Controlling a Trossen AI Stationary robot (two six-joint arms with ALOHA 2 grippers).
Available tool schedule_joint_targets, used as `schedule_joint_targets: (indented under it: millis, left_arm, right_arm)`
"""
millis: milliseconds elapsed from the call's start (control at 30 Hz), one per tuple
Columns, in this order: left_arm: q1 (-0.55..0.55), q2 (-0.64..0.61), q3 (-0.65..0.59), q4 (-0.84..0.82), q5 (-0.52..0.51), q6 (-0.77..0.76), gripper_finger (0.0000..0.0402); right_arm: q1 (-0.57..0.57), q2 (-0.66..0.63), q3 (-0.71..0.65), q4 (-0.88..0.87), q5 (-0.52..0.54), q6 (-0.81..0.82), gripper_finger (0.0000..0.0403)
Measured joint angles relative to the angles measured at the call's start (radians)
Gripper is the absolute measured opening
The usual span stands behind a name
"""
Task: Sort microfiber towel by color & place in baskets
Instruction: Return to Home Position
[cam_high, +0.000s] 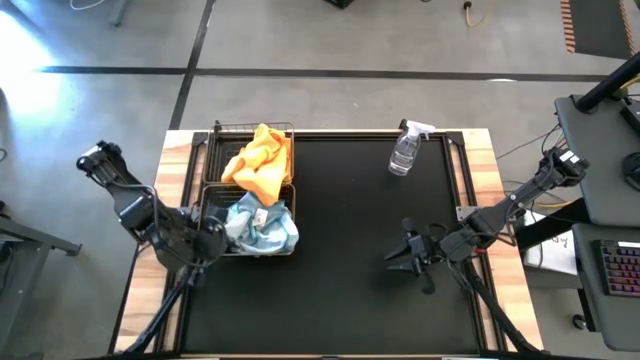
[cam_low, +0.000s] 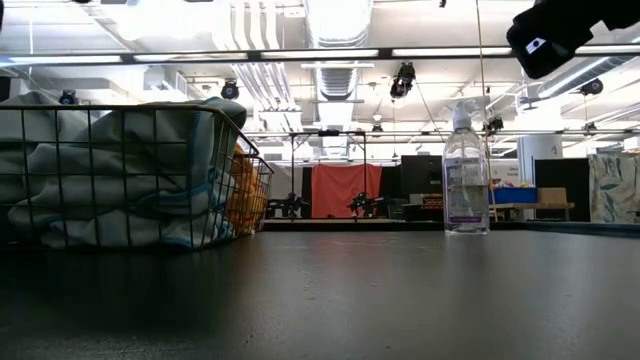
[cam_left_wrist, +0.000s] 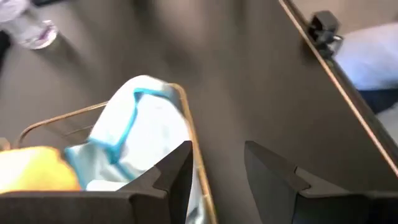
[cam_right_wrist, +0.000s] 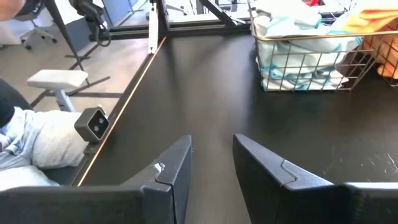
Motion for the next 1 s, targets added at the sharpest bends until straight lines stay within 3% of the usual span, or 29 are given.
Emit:
schedule_joint_targets:
  millis: [400, 1000]
  left_arm:
    - [0.000, -0.211, -0.229, 0.074, -0.029, -0.034, 0.0129]
    - [0.000, -0.325, -0.231, 0.101, -0.038, 0.016, 0.0094]
  right_arm:
    - [0.000, 0.000, -0.013, -0.007, 0.000, -0.026, 0.0111]
    - [0.000, 0.000, -0.040, -0.008, 0.027, -0.029, 0.0111]
